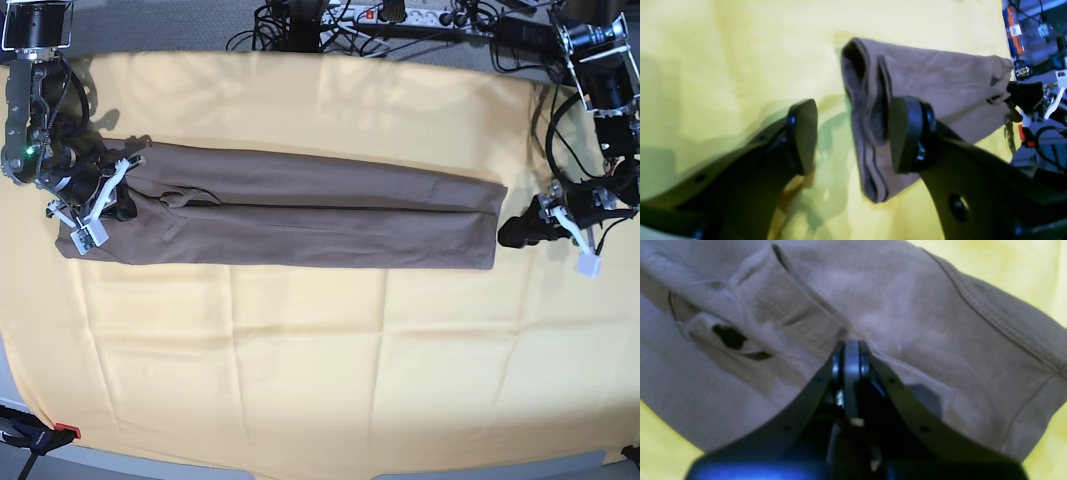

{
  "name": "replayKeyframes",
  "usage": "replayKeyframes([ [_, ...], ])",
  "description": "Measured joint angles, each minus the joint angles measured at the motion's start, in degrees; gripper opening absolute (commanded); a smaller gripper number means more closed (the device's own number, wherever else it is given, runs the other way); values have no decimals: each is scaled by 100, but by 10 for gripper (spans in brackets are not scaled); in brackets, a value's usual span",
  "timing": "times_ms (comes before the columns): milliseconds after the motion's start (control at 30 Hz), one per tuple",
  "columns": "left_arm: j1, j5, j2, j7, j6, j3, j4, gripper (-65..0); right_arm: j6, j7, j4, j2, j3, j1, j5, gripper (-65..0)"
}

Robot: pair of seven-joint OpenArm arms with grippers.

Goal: Fold the T-shirt properly
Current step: 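Grasp the folded strip's ends with both grippers, then hold the strip with the right gripper and fold the left gripper's end toward it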

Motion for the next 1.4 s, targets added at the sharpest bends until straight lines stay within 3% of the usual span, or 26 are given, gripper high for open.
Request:
replayKeyframes([
  [267, -15, -13, 291, -55, 214, 94, 0, -290, 0, -11, 0, 0, 0, 2, 7, -650],
  [633, -129, -337, 317, -310, 299, 1700, 72, -291, -22, -42, 0, 0, 0, 2, 155, -650],
  [667, -129, -337, 317, -306, 299, 1703, 72, -307, -22, -42, 0, 0, 0, 2, 155, -650],
  [733, -129, -297, 317, -275, 271, 1705, 74, -403, -22, -57, 0, 0, 0, 2, 155, -650],
  [833, -179, -90, 317, -57, 238, 1703, 98, -650, -20, -59, 0, 0, 0, 2, 175, -650],
  [1067, -369, -76, 354, 227, 479, 1482, 68, -650, -20, -61, 0, 0, 0, 2, 184, -650],
  [1267, -439, -129, 398, 599, 568, 848, 22, -650, -17, -63, 0, -4, -2, 2, 203, -650],
  [1400, -393, -872, 387, 1029, 391, 612, -9, -650, -13, -63, 0, -4, -2, 2, 203, -650],
])
